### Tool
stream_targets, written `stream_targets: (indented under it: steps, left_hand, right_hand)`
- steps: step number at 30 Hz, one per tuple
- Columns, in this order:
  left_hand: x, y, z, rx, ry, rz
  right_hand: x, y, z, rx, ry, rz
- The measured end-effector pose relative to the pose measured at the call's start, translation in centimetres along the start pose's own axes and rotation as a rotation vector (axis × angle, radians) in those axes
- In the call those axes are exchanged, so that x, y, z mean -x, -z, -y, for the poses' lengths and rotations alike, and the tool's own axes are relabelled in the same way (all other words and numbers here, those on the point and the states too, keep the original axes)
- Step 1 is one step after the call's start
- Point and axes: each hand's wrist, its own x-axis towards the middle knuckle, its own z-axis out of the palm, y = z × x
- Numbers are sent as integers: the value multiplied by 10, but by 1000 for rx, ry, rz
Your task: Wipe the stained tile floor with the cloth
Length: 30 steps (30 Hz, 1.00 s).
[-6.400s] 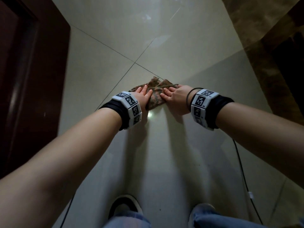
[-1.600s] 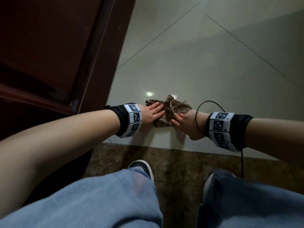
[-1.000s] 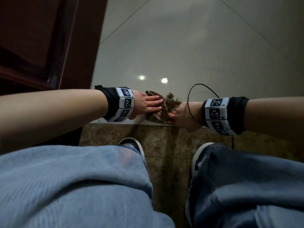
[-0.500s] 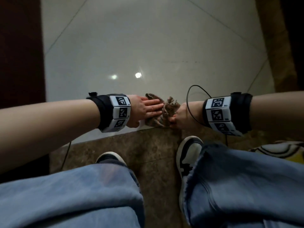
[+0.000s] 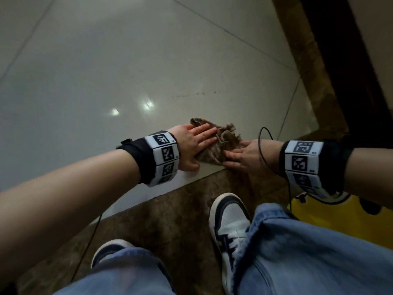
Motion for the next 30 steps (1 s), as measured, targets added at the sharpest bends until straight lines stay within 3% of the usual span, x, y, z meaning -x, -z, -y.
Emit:
stream_targets:
  steps: [7, 15, 21, 30]
  left_hand:
    - [-32, 23, 29, 29, 60, -45]
    - [-69, 51, 53, 234, 210, -131]
    - [-89, 66, 69, 330, 291, -177]
    - [-117, 99, 89, 537, 413, -129]
  right_hand:
    - [-2, -6, -28, -111, -167, 60]
    - [6, 17, -67, -467, -376, 113]
    - [-1, 11, -97, -558, -527, 39]
    - [-3, 19, -145, -729, -607, -81]
